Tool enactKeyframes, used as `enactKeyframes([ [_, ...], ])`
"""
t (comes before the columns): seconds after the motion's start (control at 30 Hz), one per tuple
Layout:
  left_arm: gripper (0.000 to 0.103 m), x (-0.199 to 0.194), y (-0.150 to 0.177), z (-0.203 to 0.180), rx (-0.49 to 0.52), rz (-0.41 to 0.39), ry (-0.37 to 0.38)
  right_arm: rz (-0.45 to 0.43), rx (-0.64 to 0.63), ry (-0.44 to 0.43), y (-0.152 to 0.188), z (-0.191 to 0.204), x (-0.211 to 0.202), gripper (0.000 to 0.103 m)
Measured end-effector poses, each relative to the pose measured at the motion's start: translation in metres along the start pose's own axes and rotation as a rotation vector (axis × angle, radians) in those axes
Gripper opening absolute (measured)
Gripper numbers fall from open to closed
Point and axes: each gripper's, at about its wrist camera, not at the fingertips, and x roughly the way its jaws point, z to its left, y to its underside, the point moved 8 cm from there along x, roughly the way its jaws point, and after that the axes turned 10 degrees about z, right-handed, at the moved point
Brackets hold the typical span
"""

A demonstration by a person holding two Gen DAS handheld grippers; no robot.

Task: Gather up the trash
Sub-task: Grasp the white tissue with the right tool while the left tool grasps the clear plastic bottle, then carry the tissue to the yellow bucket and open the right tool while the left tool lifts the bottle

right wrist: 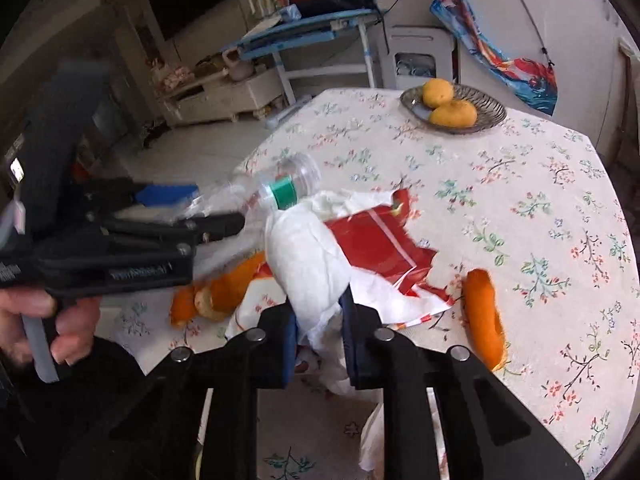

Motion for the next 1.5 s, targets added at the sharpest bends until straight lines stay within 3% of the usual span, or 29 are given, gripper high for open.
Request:
enactKeyframes([
  [0.3,0.056,-0.019,-0.004,0.013,-0.067,-0.076,0.018,-0.153,0.073,-0.027,-0.013,-0.010,-0.038,0.016],
  [0.5,0.051,-0.043,-0.009,0.023,-0.142,-0.174,0.084,-0.204,0.104,-0.043,-0.019,-0.013,-0.050,0.016],
  [0.63,0.051,-0.032,-0.006,0.021,-0.131,-0.114,0.085,-0.213,0.112,-0.054,-0.021,-0.014,-0.052,0.016],
  [0.73,0.052,-0.011,0.002,0.014,-0.082,-0.021,0.074,-0.207,0.119,-0.062,-0.022,-0.016,-0.050,0.016],
  [0.83,0.054,-0.010,0.003,0.009,-0.041,-0.023,0.044,-0.205,0.122,-0.067,-0.024,-0.017,-0.049,0.016],
  [0.97,0.056,0.007,0.011,0.006,-0.030,0.067,0.033,-0.203,0.126,-0.071,-0.024,-0.018,-0.049,0.016],
  [1.13,0.053,0.010,0.016,0.004,-0.012,0.074,0.007,-0.205,0.121,-0.077,-0.023,-0.016,-0.050,0.016],
  [1.27,0.052,0.002,0.014,0.007,-0.019,0.030,-0.020,-0.213,0.113,-0.079,-0.021,-0.014,-0.053,0.016],
  [1.5,0.052,-0.034,0.006,0.019,-0.111,-0.116,0.020,-0.235,0.116,-0.077,-0.019,-0.012,-0.060,0.016],
])
